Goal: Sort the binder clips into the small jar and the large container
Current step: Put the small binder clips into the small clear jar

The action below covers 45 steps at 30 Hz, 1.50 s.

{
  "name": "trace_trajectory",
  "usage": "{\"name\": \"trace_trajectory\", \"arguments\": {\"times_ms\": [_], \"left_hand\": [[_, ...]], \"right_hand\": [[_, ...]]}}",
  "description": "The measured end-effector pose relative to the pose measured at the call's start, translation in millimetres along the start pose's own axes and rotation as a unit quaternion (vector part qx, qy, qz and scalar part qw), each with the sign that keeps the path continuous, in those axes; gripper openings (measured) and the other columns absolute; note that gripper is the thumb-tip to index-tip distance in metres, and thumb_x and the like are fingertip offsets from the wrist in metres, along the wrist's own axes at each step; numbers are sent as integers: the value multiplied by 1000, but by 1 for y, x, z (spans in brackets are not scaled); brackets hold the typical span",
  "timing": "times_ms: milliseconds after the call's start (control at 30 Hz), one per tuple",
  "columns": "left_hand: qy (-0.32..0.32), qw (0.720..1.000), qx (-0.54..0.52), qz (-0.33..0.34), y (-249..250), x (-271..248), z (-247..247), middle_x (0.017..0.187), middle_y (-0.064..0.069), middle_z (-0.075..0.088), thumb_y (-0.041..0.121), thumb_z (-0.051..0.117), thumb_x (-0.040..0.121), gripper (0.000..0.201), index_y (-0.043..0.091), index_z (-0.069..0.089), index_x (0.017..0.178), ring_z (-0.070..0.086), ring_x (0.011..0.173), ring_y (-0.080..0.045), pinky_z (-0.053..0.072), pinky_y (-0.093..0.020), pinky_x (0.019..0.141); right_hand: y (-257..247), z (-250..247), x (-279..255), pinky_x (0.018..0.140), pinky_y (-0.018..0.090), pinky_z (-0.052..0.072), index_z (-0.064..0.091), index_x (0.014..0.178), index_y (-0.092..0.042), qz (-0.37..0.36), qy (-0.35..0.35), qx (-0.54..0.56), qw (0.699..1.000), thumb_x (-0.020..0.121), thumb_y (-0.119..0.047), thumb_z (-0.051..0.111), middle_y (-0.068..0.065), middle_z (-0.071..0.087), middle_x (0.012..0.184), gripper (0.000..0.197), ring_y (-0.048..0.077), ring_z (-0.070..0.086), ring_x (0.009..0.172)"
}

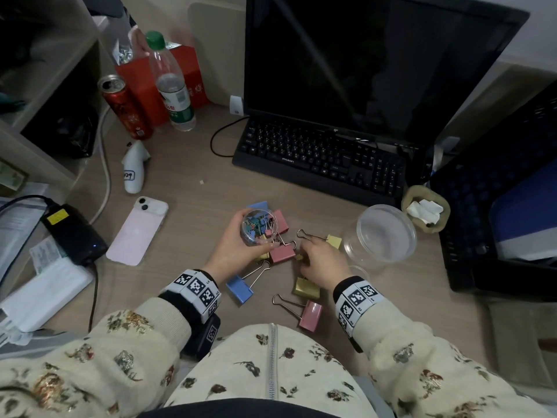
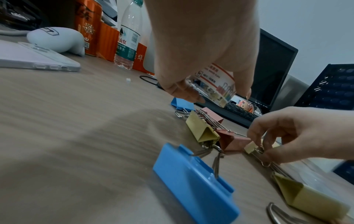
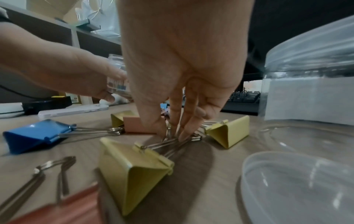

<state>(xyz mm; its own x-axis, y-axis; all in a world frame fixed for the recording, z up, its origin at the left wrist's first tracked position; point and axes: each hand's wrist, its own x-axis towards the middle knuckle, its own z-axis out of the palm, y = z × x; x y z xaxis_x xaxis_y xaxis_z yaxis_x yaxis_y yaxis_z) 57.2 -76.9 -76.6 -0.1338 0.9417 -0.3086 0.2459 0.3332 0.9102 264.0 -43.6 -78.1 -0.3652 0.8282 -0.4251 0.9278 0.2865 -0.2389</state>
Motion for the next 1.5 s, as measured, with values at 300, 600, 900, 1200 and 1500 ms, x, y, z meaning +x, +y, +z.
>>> {"name": "trace_trajectory", "arguments": {"times_ms": [300,600,900,1200,1500], "left_hand": [[0,1000,8,-2,-1,1,-1,116,21,56,31,91,62,83,31,44,130,55,105,8,44,-16,91],[-12,1000,-1,4,-4,4,5,111,19,60,20,91,62,76,33,46,122,60,102,6,49,-16,87],[22,1000,-9,-4,-8,7,-9,111,20,61,31,92,61,76,33,47,121,58,100,13,46,-18,91],[66,998,4,-4,-2,13,-26,111,24,55,32,89,64,77,26,45,127,52,97,22,41,-2,81],[68,998,17,-8,-1,14,-27,108,24,54,30,89,65,74,31,42,122,51,97,18,41,-5,80]], "right_hand": [[-1,-11,-3,75,39,54,61,98,-14,23,31,72,997,85,-20,56,7,65,96,14,28,62,89],[-40,-63,-1,94,28,49,64,122,-13,-115,154,219,957,90,-9,57,5,69,114,33,17,63,101],[-37,-43,7,85,33,51,56,116,-18,-108,188,246,945,91,-19,56,-7,56,108,25,5,55,94],[-38,5,7,71,32,45,38,133,-17,12,20,10,1000,82,-52,60,5,47,128,65,25,58,104],[-12,-20,16,82,39,50,46,121,-13,97,102,167,976,81,-48,61,3,46,114,56,24,55,98]]}}
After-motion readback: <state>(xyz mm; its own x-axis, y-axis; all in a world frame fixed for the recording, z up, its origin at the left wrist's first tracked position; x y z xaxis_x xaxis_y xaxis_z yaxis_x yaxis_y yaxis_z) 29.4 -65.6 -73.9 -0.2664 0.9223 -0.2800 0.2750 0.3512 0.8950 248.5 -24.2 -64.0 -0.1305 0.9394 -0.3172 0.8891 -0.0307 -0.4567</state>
